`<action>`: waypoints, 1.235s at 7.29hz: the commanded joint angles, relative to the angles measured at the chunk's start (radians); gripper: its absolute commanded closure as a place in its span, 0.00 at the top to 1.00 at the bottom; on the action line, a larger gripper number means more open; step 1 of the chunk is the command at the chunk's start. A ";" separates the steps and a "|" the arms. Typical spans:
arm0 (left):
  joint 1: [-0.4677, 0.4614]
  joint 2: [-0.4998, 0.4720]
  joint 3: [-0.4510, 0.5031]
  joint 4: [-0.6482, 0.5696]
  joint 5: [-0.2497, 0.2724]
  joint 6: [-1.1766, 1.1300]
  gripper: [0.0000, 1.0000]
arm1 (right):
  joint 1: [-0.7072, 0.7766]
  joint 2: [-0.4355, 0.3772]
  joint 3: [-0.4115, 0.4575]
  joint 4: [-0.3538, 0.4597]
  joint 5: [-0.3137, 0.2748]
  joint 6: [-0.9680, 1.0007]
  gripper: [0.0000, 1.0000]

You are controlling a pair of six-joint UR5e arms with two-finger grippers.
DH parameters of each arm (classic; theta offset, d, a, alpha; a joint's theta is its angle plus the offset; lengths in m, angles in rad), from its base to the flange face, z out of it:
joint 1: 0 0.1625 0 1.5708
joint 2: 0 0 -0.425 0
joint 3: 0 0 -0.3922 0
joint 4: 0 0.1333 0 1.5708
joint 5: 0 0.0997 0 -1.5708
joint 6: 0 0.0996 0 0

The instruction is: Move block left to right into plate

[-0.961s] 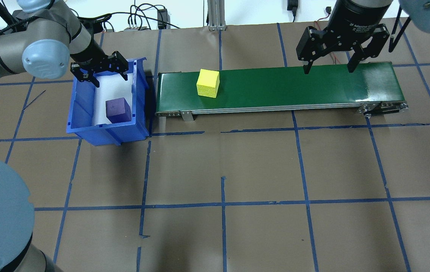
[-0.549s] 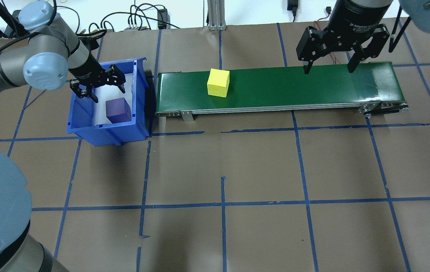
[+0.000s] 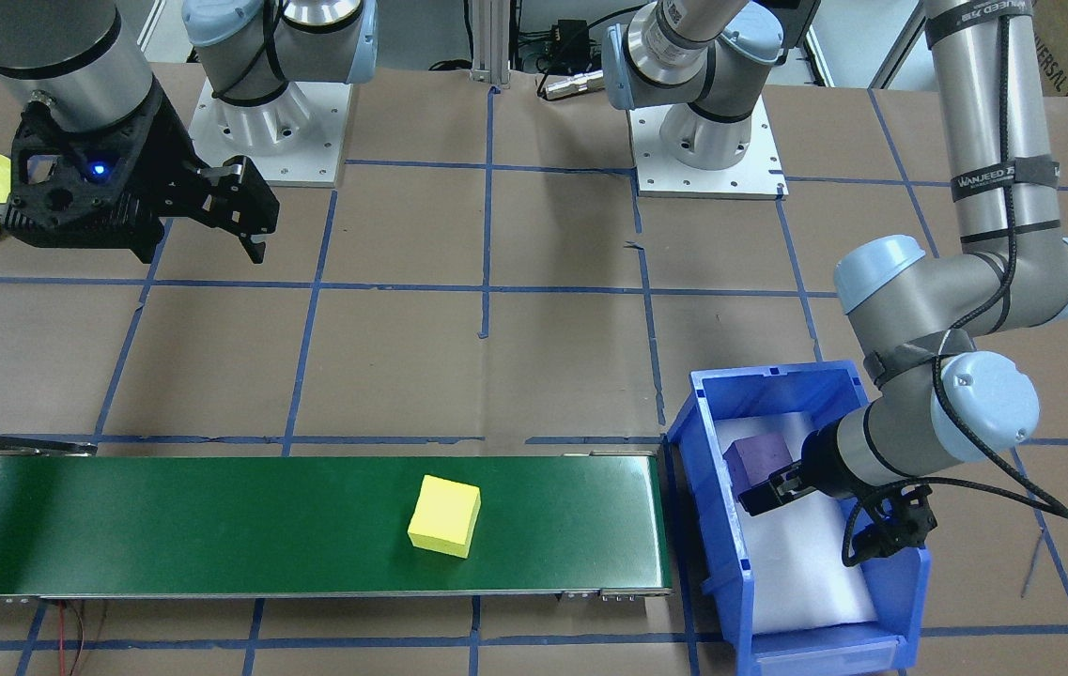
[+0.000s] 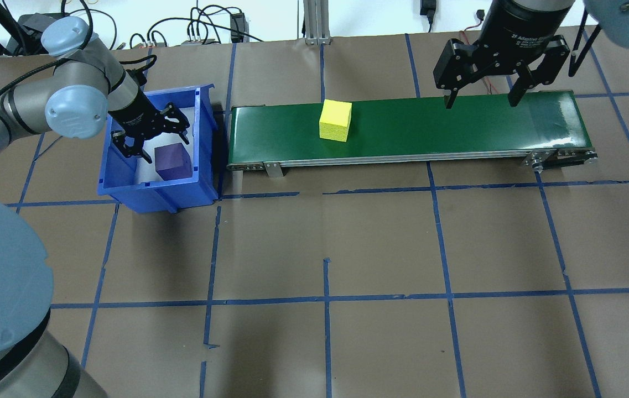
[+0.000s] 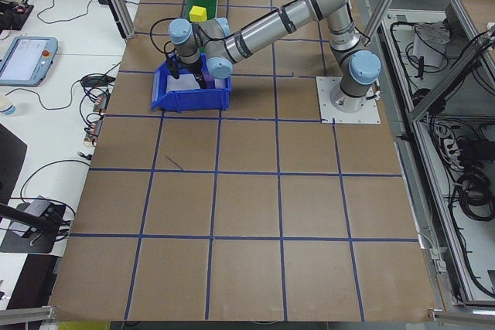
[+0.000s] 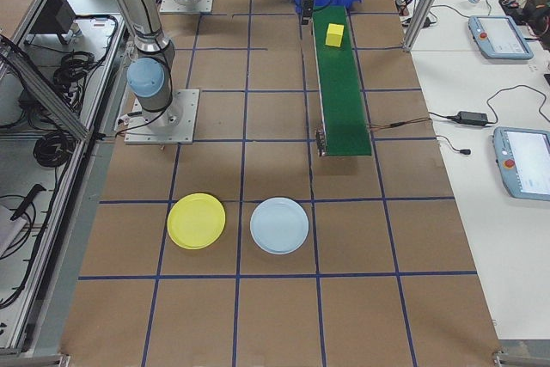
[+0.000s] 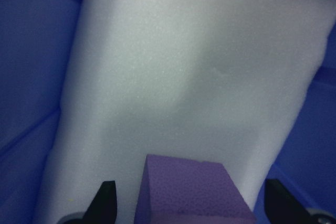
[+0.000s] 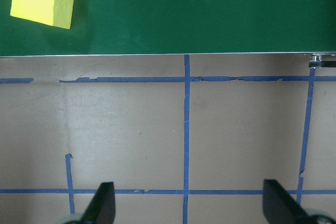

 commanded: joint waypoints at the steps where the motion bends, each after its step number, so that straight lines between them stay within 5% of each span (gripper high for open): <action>1: 0.000 -0.025 -0.001 -0.006 -0.020 0.019 1.00 | -0.008 0.001 0.001 -0.001 -0.001 -0.002 1.00; 3: -0.002 -0.022 -0.010 -0.014 -0.020 0.040 0.87 | -0.081 0.018 -0.011 -0.042 0.005 -0.038 1.00; 5: -0.002 -0.019 -0.010 -0.040 -0.017 0.052 0.49 | -0.158 0.107 -0.031 -0.149 0.057 -0.110 1.00; 7: -0.002 0.005 0.072 -0.059 -0.004 0.084 0.42 | -0.243 0.184 -0.039 -0.214 0.065 -0.140 1.00; 8: -0.002 -0.005 0.194 -0.174 0.013 0.095 0.40 | -0.283 0.222 -0.039 -0.237 0.139 -0.187 1.00; 9: -0.005 -0.003 0.291 -0.212 0.024 0.121 0.40 | -0.311 0.236 -0.036 -0.254 0.149 -0.195 1.00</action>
